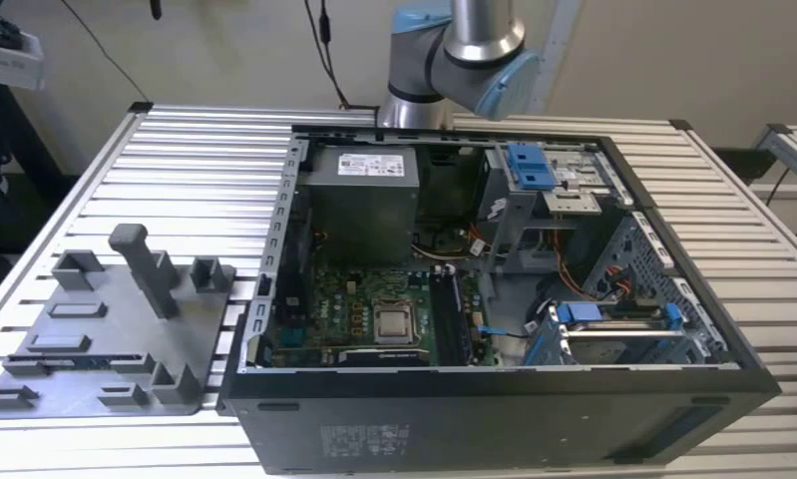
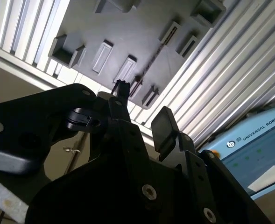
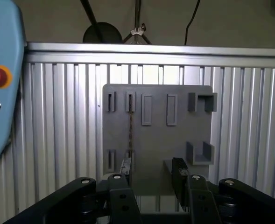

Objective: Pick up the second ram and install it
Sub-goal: 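Pick up the second ram and move it above second insertion slot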

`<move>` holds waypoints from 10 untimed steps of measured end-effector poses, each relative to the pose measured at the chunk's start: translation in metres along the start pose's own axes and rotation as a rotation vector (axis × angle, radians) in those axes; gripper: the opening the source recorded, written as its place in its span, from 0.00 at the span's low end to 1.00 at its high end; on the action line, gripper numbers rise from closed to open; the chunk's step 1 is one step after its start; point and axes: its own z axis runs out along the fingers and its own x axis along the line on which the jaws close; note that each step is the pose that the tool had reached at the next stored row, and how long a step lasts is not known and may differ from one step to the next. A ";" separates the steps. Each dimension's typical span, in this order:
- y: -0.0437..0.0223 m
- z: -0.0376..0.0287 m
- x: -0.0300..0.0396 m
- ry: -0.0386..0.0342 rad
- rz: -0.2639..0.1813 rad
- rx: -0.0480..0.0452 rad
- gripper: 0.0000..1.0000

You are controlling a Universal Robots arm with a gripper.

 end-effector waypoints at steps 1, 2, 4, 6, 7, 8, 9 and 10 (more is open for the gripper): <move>0.0000 0.0008 0.0001 -0.0001 0.000 0.0001 0.48; 0.0000 0.0017 0.0001 -0.0001 0.000 0.0001 0.48; -0.0001 0.0041 0.0002 -0.0001 0.000 0.0001 0.48; -0.0001 0.0069 0.0003 0.0000 0.000 0.0001 0.48; -0.0002 0.0086 0.0004 0.0000 0.000 0.0001 0.48; -0.0002 0.0103 0.0005 0.0000 0.000 0.0001 0.48; -0.0002 0.0119 0.0005 0.0000 0.000 0.0001 0.48; -0.0002 0.0134 0.0006 0.0000 0.000 0.0000 0.48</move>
